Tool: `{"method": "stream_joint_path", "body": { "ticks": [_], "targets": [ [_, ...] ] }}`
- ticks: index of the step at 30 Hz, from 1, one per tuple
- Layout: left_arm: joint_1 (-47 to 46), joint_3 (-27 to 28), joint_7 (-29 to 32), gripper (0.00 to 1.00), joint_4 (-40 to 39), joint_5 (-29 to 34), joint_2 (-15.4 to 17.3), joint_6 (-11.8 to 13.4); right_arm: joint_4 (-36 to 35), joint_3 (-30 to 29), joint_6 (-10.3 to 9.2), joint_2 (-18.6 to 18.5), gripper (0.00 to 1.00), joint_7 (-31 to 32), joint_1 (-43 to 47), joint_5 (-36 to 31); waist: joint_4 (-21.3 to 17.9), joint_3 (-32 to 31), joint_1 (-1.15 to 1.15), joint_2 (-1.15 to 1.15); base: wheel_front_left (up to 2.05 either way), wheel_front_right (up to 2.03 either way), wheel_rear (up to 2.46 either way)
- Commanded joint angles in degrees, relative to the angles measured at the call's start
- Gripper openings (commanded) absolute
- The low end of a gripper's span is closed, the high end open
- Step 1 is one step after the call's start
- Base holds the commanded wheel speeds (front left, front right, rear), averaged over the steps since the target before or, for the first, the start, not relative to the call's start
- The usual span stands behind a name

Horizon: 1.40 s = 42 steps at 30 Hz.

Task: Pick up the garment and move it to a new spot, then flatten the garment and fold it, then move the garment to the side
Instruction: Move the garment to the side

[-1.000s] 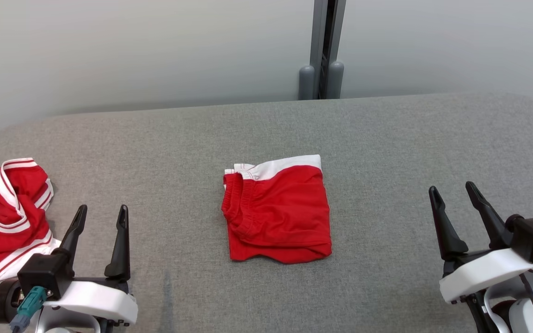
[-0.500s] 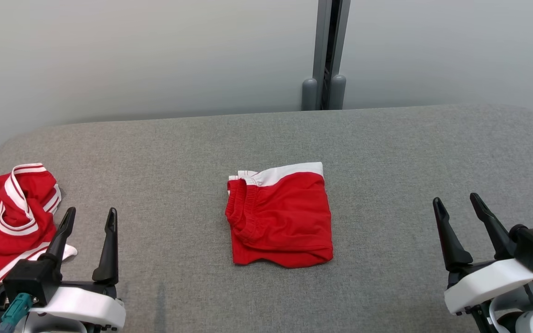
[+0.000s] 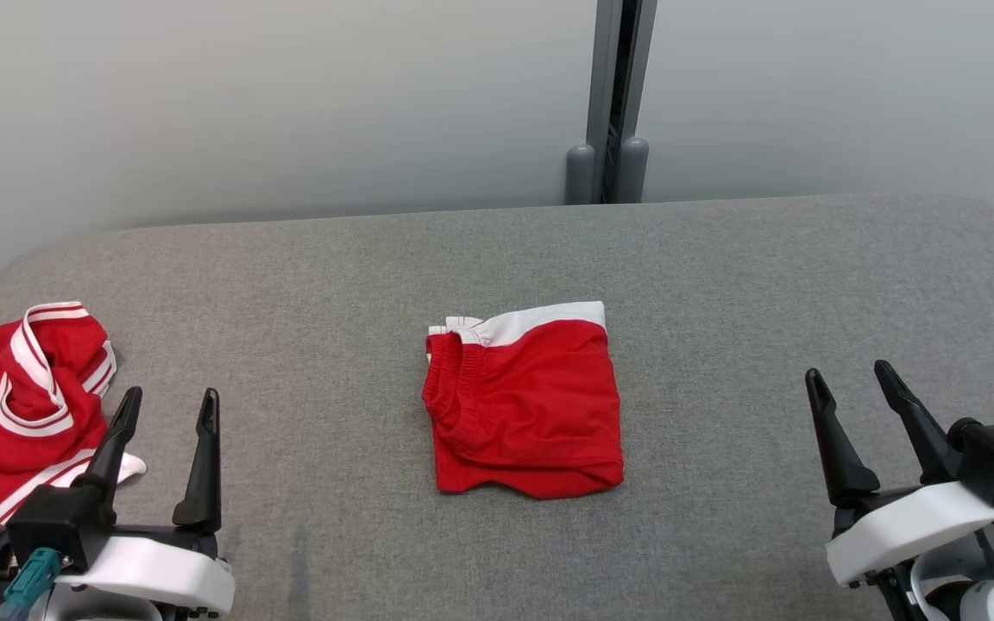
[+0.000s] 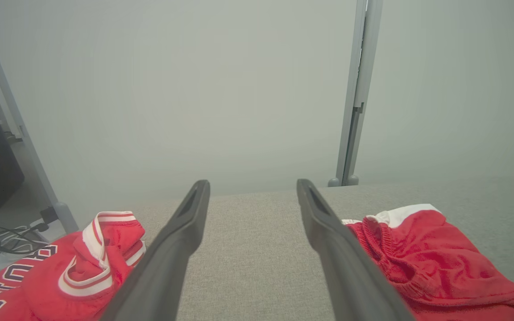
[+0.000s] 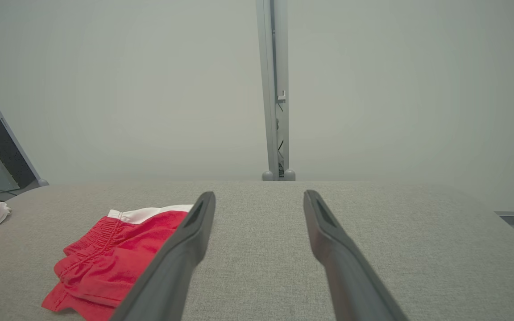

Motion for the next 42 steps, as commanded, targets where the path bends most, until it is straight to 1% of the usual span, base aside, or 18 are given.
{"method": "stream_joint_path", "body": {
  "ticks": [1,10,16,19,24,28,33,37,38,39,40,41,42],
  "targets": [
    [0.34,0.01,0.09,1.00,-0.02,-0.24,0.22,0.02,-0.27,-0.12,0.00,-0.12,1.00,0.09,0.56,-0.45,0.03,-0.03,0.00,0.00,0.00,0.00,0.00],
    [-0.61,-0.10,-0.06,1.00,-0.31,-0.25,0.12,0.31,-0.15,-0.71,0.00,-0.05,1.00,0.13,0.75,-0.36,0.99,0.12,0.00,0.00,0.00,0.00,0.00],
    [-2.77,-0.32,-0.62,1.00,-0.96,0.01,-0.54,-0.35,1.22,-0.48,0.00,-0.79,1.00,1.65,-0.59,-0.15,4.94,2.55,0.00,0.00,0.00,0.00,0.00],
    [-4.13,-0.54,-0.98,1.00,-1.31,0.32,-1.34,-0.70,3.04,0.03,0.00,-1.41,1.00,1.74,-2.14,0.02,7.69,4.44,0.00,0.00,0.00,0.00,0.00],
    [-6.27,-1.03,-1.65,1.00,-1.39,1.28,-3.23,-1.16,9.02,1.95,0.00,-2.42,1.00,2.11,-5.03,0.53,12.13,7.08,0.00,0.00,0.00,0.00,0.00],
    [-8.08,-0.81,-1.93,1.00,-0.25,1.41,-4.28,-2.64,14.65,3.60,0.00,-2.74,1.00,1.70,-7.47,0.86,14.92,8.85,0.00,0.00,0.00,0.00,0.00],
    [-10.09,-0.32,-2.08,1.00,0.73,2.22,-5.96,-4.16,21.41,5.37,0.00,-2.58,1.00,0.90,-10.62,2.99,17.22,10.82,0.00,0.00,0.00,0.00,0.00],
    [-10.92,1.31,-2.06,1.00,0.90,3.62,-7.64,-5.68,27.05,8.17,0.00,-3.25,1.00,-0.31,-13.48,4.58,18.31,11.89,0.00,0.00,0.00,0.00,0.00],
    [-10.98,1.66,-2.07,1.00,0.97,3.94,-7.87,-6.06,27.92,8.41,0.00,-3.33,0.47,-0.62,-13.80,4.87,18.39,11.93,0.00,0.00,0.00,0.00,0.00],
    [-10.98,1.66,-2.07,1.00,0.97,3.94,-7.87,-6.06,27.92,8.41,0.00,-3.33,0.47,-0.62,-13.80,4.87,18.39,11.93,0.00,0.00,0.00,0.00,0.00],
    [-10.98,2.05,-2.06,1.00,1.03,4.39,-8.08,-6.28,28.79,8.69,0.00,-3.37,0.30,-0.77,-14.09,5.17,18.43,11.94,0.00,0.00,0.00,0.00,0.00],
    [-10.80,2.82,-2.07,1.00,1.15,4.99,-8.59,-6.87,29.69,9.31,0.00,-3.52,0.00,-1.15,-14.71,5.49,18.34,11.90,0.00,0.00,0.00,0.00,0.00],
    [-10.61,3.20,-2.07,1.00,1.18,5.37,-8.82,-7.11,29.88,9.60,0.00,-3.63,0.00,-1.40,-14.92,5.70,18.18,11.79,0.00,0.00,0.00,0.00,0.00]
  ]
}}
